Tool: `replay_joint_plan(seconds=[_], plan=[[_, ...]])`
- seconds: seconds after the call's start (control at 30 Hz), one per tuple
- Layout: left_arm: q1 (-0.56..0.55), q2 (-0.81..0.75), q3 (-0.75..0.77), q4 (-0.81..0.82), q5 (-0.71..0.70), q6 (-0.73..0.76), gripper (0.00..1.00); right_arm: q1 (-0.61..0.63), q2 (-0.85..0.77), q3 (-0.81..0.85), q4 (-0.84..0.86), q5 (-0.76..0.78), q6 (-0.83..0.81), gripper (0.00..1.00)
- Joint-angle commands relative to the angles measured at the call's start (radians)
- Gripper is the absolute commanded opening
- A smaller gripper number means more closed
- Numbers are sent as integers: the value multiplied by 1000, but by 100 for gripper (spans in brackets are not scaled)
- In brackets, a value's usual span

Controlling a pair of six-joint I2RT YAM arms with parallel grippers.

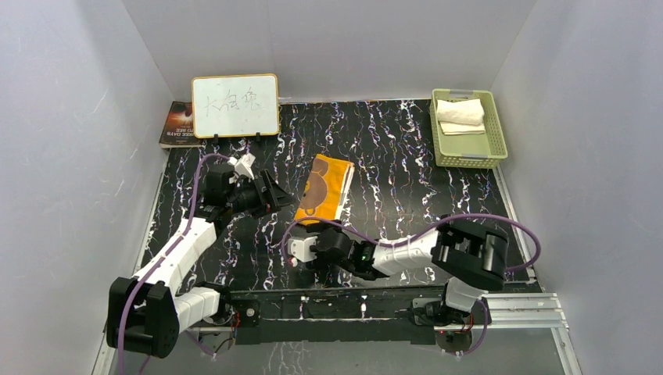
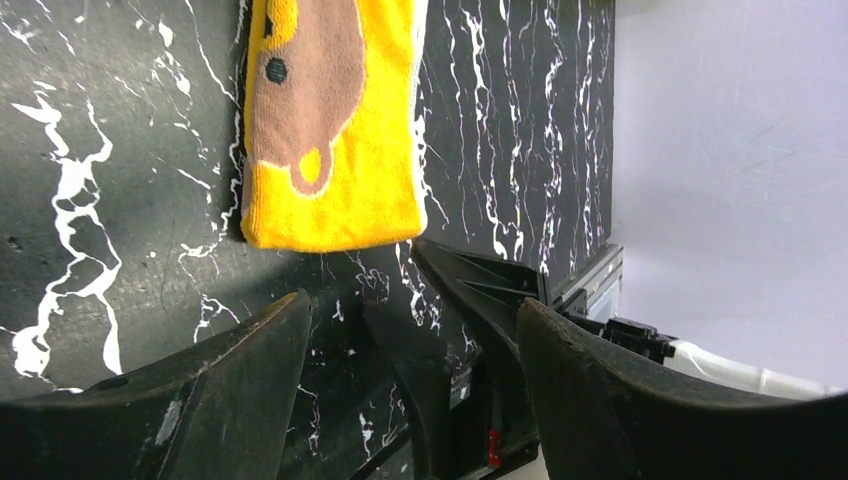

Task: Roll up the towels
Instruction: Roll the towel at the center of the board.

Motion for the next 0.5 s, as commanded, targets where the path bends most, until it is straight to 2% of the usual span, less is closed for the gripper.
replay_joint_plan(seconds=[0.0,0.2,0.47], plan=[[14,18,-19,5,117,2,74,4,66,84,129,15,-46,67],[50,39,-4,-17,161,33,73,-23,176,152,126,20,-22,62],[117,55,4,-56,226,79,74,-102,196,211,49,-19,26,55]])
